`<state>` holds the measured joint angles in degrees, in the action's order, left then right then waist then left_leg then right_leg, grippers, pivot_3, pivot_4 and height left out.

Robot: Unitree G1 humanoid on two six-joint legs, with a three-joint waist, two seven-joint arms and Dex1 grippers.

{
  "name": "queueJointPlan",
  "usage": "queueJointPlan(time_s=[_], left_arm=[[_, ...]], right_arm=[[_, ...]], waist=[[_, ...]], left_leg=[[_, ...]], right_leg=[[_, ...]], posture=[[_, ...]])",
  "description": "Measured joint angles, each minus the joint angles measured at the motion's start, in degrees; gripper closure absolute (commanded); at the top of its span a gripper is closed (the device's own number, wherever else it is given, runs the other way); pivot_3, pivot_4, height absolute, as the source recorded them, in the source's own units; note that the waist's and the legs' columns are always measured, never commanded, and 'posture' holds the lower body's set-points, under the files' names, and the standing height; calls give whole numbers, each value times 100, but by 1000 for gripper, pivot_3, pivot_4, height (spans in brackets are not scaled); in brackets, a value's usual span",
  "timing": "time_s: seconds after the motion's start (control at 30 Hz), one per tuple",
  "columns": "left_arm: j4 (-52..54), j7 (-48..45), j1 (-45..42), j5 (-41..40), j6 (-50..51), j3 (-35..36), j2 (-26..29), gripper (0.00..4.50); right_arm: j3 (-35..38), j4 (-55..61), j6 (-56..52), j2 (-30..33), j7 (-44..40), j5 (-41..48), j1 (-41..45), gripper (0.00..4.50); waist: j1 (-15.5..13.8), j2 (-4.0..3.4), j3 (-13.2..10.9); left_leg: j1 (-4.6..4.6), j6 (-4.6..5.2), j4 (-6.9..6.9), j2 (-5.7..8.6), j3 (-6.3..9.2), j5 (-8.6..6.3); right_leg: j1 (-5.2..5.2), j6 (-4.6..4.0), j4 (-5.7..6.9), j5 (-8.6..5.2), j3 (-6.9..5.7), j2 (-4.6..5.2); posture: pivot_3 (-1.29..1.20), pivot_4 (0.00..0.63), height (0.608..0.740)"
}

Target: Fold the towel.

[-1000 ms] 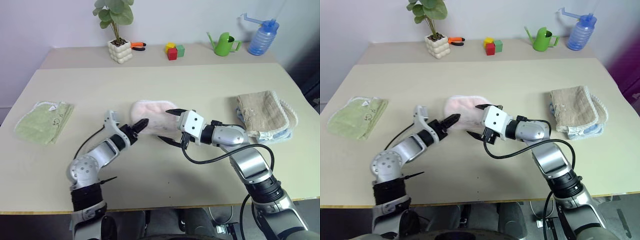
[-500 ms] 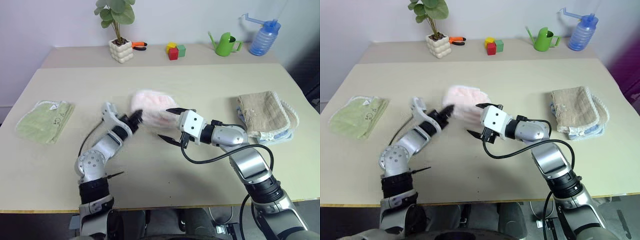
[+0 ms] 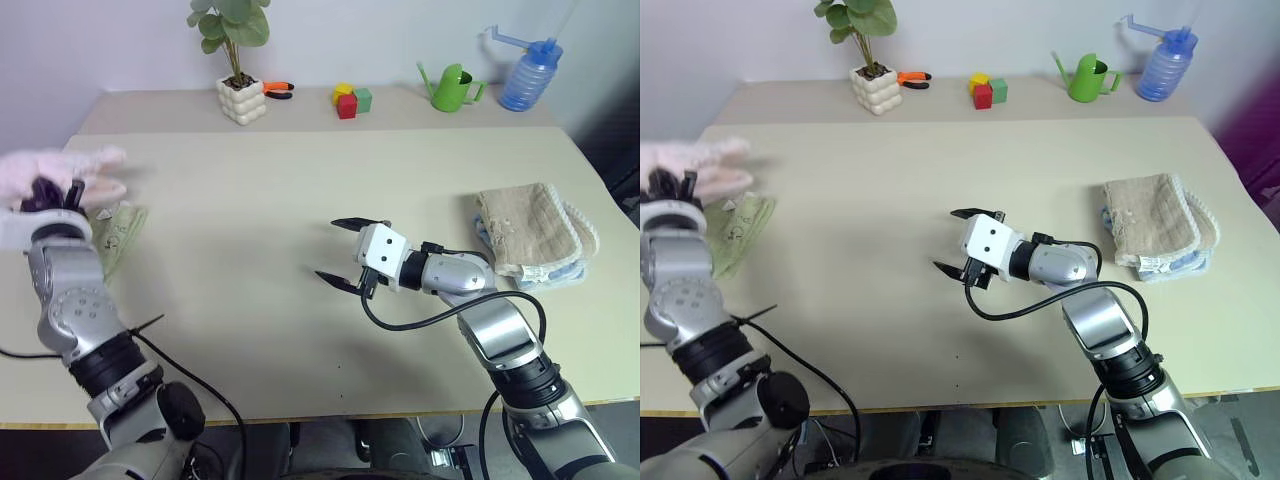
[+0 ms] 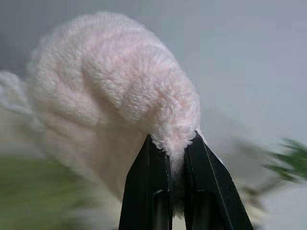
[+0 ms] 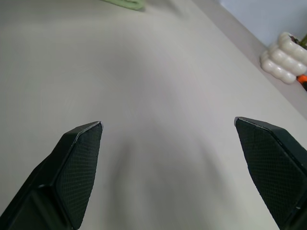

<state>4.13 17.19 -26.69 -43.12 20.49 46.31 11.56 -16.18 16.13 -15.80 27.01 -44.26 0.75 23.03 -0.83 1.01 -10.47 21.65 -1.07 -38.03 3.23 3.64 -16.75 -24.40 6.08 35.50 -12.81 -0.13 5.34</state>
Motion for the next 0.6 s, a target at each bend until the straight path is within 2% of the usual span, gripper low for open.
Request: queueJointPlan(time_s=[0.1,0.2,0.37,0.43,0.6], left_arm=[[140,422,426,-219,19,131,-457,4484],[326,594,762,-452,64,118,-640,3420],[646,817,913,-722,81,48,-680,820],[757,976,1034,-745,-13,65,-715,74],[981,1094,1331,-350,-391,11,-561,74]], right_arm=[[-30,-6,54,0,-4,0,0,0],[-31,-12,122,11,-5,0,-2,0],[-34,-62,157,9,-11,-1,-2,0],[-34,-90,196,11,-21,0,2,0],[-33,-275,250,16,-60,2,42,0]], waist=[[-3,15,5],[13,36,7],[10,37,8],[13,37,8],[17,37,8]], left_leg=[[1,5,-4,2,4,-3],[0,5,-4,-2,6,-4],[-1,9,-4,-1,4,-6],[-1,6,-4,-1,4,-4],[-1,7,-2,-2,2,-4]], right_leg=[[6,5,-6,3,-1,2],[4,3,-4,4,-2,-3],[5,2,-5,4,-1,-2],[5,2,-6,4,-1,-2],[5,1,-5,5,-1,-4]], posture=[[0,150,731],[0,150,731],[0,150,731],[0,150,731],[0,150,731]])
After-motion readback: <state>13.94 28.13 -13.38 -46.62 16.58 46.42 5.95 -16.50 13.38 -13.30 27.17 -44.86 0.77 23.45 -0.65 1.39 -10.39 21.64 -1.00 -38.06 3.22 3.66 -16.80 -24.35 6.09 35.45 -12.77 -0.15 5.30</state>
